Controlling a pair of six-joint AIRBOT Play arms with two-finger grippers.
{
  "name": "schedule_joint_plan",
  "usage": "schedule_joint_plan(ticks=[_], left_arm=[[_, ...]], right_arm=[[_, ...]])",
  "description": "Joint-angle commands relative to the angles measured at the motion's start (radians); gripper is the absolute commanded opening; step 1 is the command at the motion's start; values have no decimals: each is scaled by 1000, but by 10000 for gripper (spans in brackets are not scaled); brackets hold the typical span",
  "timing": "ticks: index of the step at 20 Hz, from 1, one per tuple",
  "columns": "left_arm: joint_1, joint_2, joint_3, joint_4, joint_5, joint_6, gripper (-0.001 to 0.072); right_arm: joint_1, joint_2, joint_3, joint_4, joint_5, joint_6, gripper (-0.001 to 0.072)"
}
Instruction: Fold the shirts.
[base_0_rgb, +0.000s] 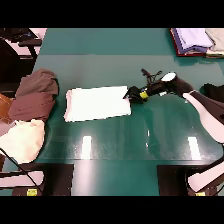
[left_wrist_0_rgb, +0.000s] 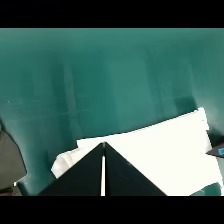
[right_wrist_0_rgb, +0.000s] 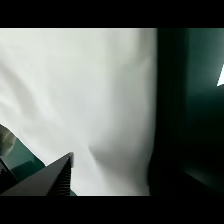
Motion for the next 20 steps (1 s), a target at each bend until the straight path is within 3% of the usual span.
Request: schedule_joint_plan(ticks=[1, 4, 8, 11, 16, 20], left_arm=[[0, -1, -21, -40, 3, 22, 30], [-8, -1, -27, -85, 10, 39, 29], [-125, 0, -27, -65, 20, 39, 28], [-253, 0, -27, -66, 21, 39, 29], [-408, 0, -27, -66, 84, 37, 30], [-478, -1, -27, -66, 164, 30, 30]], right_arm=[[74, -98, 96, 32, -14, 13, 431], [100, -122, 161, 24, -21, 11, 17], [10, -43, 191, 13, -16, 12, 15], [-153, 93, 191, -140, 19, 65, 15], [-549, 311, 191, -374, 139, 95, 15], [-885, 394, 191, -393, 141, 95, 15]])
